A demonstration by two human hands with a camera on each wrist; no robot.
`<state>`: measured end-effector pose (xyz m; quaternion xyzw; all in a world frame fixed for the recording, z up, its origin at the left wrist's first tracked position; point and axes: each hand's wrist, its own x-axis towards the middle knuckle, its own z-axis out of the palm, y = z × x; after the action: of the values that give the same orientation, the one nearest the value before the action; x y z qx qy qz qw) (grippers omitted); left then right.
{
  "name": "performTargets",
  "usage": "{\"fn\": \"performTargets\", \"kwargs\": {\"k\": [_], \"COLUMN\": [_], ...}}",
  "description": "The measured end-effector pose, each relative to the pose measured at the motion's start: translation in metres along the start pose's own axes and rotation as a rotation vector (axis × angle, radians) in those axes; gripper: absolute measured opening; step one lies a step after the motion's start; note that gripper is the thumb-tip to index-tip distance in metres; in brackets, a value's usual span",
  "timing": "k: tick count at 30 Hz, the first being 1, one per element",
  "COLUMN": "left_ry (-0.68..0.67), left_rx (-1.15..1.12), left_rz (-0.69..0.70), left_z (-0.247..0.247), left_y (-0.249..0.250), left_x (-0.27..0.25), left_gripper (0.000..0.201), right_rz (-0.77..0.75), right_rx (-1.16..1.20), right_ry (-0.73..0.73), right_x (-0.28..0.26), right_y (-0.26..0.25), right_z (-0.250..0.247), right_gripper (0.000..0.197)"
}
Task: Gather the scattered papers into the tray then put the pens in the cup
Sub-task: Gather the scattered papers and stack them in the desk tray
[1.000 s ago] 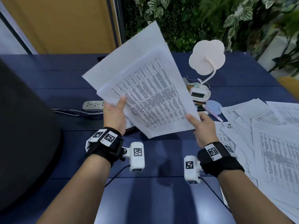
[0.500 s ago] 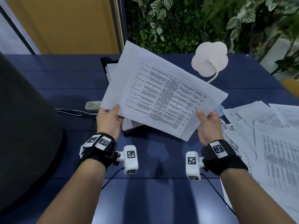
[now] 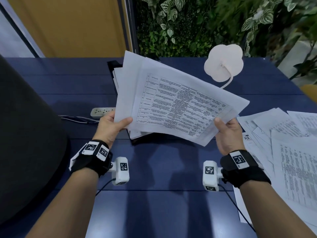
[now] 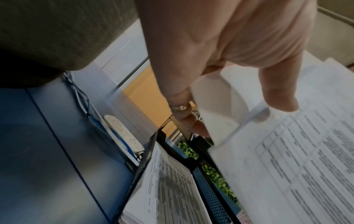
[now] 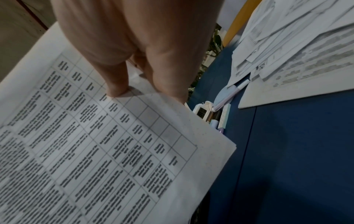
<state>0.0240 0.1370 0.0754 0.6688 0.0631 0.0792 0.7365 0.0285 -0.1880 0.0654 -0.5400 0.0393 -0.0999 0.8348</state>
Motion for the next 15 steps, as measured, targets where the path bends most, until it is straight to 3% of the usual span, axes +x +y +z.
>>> {"fn": "performTargets", "kwargs": {"k": [5,10,15], "left_ry": [0.006,0.008,0.036], "left_rx": [0.068,0.122,0.096], "left_rz": [-0.005,0.032,-0.052], "left_z": [0.003,0.009,0.003], "left_y": [0.005,0.001,-0.017], "left_x": [0.002,-0.005,-0.017], "left_gripper": [0.023,0.026,0.025], "right_rz": [0.012,0.03,0.062], "right_rx": [-0.084,-0.157,-0.268], "right_ry": [-0.013,0.016,0.065], "right_x": [0.003,0.006,0.002], "right_y": [-0.005,0.005,0.021], "right_z": [0.003,-0.003,-0.016], "right_gripper": [0.076,0.024,0.028]}}
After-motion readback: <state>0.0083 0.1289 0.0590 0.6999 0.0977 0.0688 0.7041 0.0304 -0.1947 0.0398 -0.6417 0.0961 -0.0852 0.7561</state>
